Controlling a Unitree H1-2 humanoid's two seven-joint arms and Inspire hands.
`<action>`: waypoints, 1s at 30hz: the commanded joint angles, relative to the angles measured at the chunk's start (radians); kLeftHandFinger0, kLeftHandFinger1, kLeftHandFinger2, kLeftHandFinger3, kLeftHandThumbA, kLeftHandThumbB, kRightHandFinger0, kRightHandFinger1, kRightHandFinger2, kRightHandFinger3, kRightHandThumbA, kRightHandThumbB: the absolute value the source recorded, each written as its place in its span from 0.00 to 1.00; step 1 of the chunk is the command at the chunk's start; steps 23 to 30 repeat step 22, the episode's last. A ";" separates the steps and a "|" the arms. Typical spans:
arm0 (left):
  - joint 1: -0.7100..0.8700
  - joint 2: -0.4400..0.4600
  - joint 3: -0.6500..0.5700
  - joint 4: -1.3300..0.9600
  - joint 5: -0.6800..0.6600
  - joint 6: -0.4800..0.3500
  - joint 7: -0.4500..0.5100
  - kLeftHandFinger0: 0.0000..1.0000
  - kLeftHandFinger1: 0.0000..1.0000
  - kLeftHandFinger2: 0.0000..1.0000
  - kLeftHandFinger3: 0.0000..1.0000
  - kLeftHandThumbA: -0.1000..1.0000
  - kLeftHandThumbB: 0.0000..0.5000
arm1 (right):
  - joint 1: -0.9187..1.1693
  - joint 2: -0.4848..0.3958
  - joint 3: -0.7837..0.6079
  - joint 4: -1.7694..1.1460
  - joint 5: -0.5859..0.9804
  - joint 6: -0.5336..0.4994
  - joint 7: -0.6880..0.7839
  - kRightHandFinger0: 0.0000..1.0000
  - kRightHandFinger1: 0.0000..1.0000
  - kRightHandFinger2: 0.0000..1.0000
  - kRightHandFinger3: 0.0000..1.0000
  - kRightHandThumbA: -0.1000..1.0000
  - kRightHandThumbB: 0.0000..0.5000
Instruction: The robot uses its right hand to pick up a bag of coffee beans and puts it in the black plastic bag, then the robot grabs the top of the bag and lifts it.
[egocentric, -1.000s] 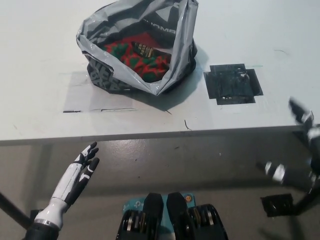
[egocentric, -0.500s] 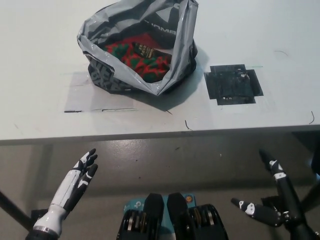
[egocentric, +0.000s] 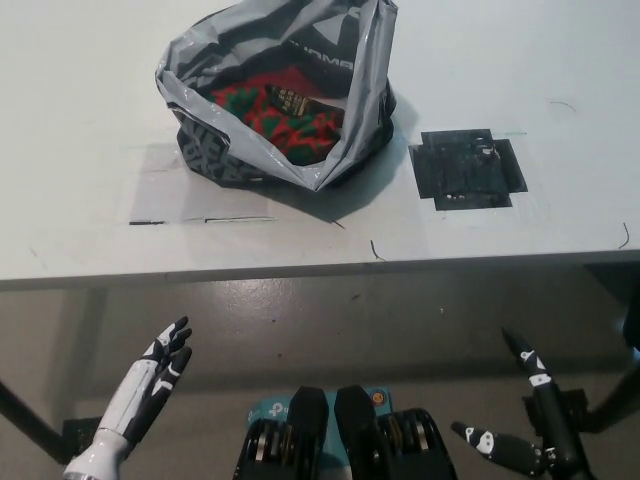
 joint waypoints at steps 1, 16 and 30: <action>0.038 0.033 -0.003 -0.069 0.002 -0.068 -0.013 1.00 1.00 1.00 1.00 1.00 0.43 | 0.048 0.022 -0.009 -0.007 -0.068 -0.234 -0.060 1.00 1.00 1.00 1.00 1.00 0.49; 0.100 0.044 -0.001 -0.121 0.020 -0.036 -0.009 1.00 1.00 1.00 1.00 1.00 0.42 | 0.060 0.047 -0.016 0.016 -0.077 -0.266 -0.016 1.00 1.00 1.00 1.00 1.00 0.49; 0.086 0.049 0.000 -0.119 0.020 -0.029 -0.013 1.00 1.00 1.00 1.00 1.00 0.41 | 0.049 0.053 -0.021 0.019 -0.088 -0.262 -0.015 1.00 1.00 1.00 1.00 1.00 0.46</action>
